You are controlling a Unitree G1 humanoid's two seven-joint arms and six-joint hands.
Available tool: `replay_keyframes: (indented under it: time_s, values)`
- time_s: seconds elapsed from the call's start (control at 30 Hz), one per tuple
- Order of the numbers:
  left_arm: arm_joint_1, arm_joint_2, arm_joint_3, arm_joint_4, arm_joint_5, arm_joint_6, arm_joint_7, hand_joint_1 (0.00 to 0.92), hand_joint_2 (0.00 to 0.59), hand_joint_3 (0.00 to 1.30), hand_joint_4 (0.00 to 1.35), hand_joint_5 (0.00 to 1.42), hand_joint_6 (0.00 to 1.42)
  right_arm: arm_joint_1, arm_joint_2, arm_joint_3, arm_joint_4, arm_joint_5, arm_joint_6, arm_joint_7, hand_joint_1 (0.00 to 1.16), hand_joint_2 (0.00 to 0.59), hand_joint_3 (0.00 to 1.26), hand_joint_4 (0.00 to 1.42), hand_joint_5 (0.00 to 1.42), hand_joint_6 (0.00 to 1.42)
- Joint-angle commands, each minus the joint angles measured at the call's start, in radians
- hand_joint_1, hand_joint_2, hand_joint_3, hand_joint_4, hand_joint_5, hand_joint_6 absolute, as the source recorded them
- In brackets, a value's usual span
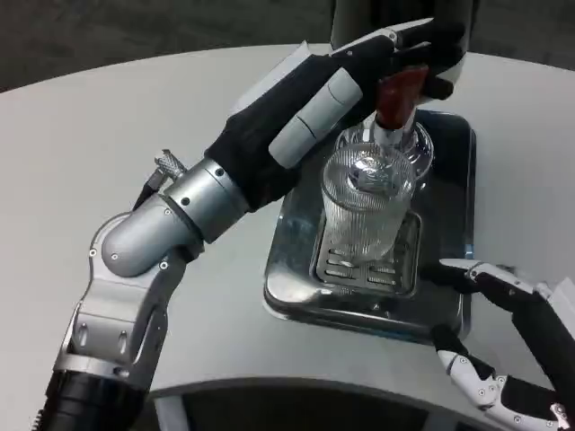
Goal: Grasp the cup under the faucet to collect the drink, then remove the cup.
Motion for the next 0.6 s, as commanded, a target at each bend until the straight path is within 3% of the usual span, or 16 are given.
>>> replay_keyframes:
  time_s: [0.03,0.6]
  values:
    - [0.003,0.016,-0.01,0.017,-0.002,-0.015,-0.042,0.0,0.066,0.19,0.14,0.24,0.15,0.005,0.01,0.001,-0.002,0.004,-0.004,-0.012,0.63,0.486,0.33,0.29,0.29,0.11]
    - [0.007,0.067,-0.017,0.044,0.019,-0.063,-0.077,0.0,0.06,0.29,0.24,0.31,0.18,0.002,0.02,0.009,-0.009,0.0,-0.002,-0.007,0.63,0.486,0.33,0.29,0.29,0.11]
